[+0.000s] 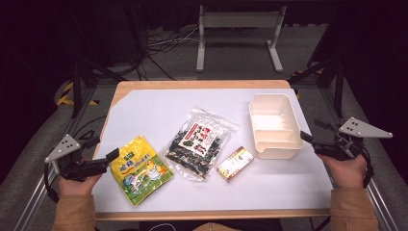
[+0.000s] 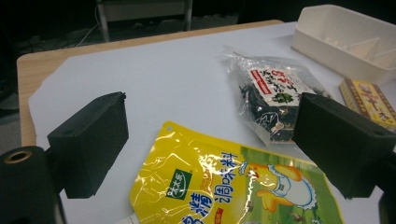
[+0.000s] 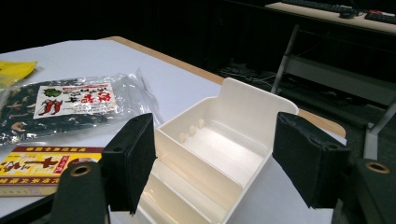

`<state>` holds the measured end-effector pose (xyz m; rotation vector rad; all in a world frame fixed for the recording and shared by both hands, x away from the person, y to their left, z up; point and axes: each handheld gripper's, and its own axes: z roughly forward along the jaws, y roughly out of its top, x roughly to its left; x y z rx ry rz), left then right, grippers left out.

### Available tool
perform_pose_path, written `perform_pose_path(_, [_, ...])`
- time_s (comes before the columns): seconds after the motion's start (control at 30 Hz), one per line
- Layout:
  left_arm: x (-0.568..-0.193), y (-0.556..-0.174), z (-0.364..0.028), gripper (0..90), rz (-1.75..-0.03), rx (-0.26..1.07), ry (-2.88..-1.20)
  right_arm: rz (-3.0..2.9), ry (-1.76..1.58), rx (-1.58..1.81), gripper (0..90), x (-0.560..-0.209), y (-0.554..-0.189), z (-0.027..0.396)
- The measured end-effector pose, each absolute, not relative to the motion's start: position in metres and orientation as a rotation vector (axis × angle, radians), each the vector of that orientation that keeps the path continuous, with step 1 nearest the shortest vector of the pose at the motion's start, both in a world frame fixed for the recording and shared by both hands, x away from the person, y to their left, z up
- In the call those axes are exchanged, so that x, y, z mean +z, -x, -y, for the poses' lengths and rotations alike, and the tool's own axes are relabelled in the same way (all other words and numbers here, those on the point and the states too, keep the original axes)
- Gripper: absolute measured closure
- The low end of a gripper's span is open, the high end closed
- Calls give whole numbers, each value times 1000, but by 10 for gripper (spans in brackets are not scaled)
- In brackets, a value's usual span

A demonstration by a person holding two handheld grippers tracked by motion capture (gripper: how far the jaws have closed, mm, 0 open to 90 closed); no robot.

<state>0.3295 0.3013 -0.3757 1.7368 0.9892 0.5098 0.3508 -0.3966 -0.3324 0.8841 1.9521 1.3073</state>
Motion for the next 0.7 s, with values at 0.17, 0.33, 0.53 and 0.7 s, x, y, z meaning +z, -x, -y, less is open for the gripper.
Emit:
perform_pose_path(0.17, [-376,-332,-297,110,-996,495,-1741,-1958,-873,1311,293,-333,-351,395])
perform_pose_path(0.33, [-371,-339,-285,106,-1000,480,-1795,-1968,-885,1318,287,-334,-351,394])
perform_pose_path(0.53, [-361,-351,-264,107,-954,433,-1814,-1983,-879,1340,274,-335,-351,393])
perform_pose_path(0.7, [-355,-368,-242,104,-932,383,-1845,-1976,-880,1405,260,-335,-350,394])
